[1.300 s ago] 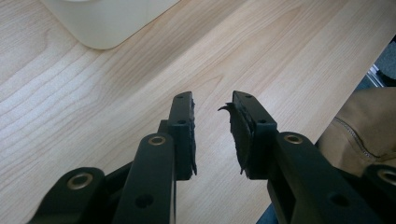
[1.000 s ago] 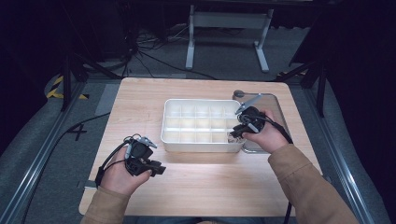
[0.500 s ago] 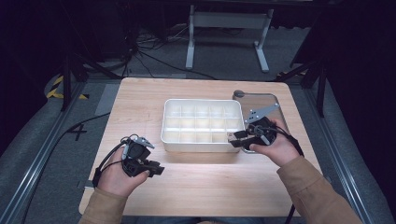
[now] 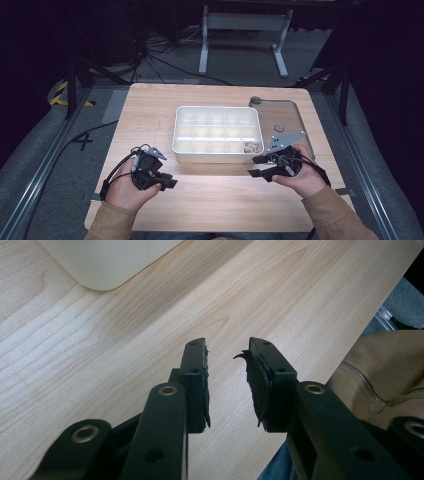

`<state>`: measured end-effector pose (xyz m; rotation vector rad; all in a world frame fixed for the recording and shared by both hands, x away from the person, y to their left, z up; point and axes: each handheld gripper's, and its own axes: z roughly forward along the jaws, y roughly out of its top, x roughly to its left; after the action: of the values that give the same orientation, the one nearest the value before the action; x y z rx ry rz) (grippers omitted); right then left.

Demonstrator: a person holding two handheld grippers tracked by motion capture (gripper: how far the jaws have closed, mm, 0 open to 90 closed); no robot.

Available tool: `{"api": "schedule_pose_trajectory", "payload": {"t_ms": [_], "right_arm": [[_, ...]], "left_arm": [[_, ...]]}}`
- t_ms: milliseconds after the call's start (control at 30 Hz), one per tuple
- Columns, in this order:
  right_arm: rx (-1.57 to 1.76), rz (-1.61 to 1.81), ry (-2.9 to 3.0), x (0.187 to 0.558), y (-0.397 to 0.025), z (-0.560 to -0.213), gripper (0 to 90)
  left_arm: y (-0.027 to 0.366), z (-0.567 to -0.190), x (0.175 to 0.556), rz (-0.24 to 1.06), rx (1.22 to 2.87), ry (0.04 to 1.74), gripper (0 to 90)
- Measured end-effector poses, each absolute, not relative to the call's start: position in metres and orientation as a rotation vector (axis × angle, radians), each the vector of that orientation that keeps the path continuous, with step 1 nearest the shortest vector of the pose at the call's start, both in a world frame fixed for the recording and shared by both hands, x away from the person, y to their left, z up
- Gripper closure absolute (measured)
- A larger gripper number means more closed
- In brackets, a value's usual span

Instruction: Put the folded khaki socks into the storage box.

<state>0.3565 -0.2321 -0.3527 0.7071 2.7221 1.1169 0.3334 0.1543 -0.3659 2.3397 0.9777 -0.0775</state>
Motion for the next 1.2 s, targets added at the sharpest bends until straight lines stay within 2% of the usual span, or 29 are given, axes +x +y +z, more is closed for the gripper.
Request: {"api": "schedule_pose_trajectory", "payload": {"t_ms": [367,800,1200], "right_arm": [[0.744,1.123,2.715,0.341,-0.243,-0.384,46.8],[0.770,1.122,2.690,0.330,-0.250,-0.424,47.4],[0.749,1.106,2.666,0.317,-0.254,-0.445,46.9]], "left_arm": [[0.152,-0.369,0.334,-0.099,2.346,0.974,69.7],[0.149,-0.371,0.334,-0.102,2.377,0.951,69.5],[0.150,-0.385,0.339,-0.181,2.425,0.938,66.8]]}}
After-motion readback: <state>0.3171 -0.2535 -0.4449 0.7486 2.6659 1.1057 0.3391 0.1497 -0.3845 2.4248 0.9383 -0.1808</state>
